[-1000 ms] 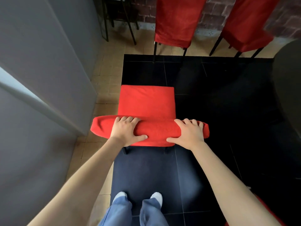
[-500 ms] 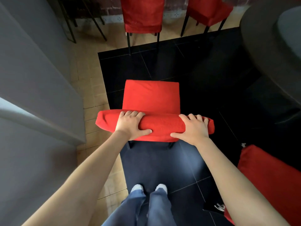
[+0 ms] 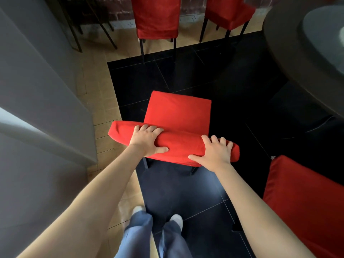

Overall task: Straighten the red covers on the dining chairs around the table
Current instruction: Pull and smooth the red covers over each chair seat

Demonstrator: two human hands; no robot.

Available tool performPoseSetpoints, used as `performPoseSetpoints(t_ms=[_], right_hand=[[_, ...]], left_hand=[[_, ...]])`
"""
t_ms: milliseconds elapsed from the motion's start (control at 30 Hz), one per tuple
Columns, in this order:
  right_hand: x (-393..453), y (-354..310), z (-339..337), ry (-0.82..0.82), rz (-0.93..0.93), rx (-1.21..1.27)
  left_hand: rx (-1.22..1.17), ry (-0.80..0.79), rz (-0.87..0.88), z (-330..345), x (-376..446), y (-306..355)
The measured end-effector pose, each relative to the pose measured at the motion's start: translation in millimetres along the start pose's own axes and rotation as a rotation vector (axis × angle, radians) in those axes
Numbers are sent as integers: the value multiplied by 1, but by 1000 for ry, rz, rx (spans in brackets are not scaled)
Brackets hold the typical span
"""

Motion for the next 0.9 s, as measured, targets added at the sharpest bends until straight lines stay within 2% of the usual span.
performPoseSetpoints(t_ms=[467,733,900], right_hand=[[-65,-42,14,-22,246,54],[-106,-78,26,-14,391,69],[-111,-81,30,15,430,90]], left_hand=[[56,-55,247,0,-18,-21],[97,28,431,10,-28,-39],[141,69,487,9,-27,-41]])
Point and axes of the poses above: each hand's wrist, its own x-axis towards the middle knuckle, its own z-axis out of the palm, y = z × x, the point moved 4 cm from there along x, towards the middle knuckle, and after that the axes turned 4 degrees about -x, right-handed, at the moved point
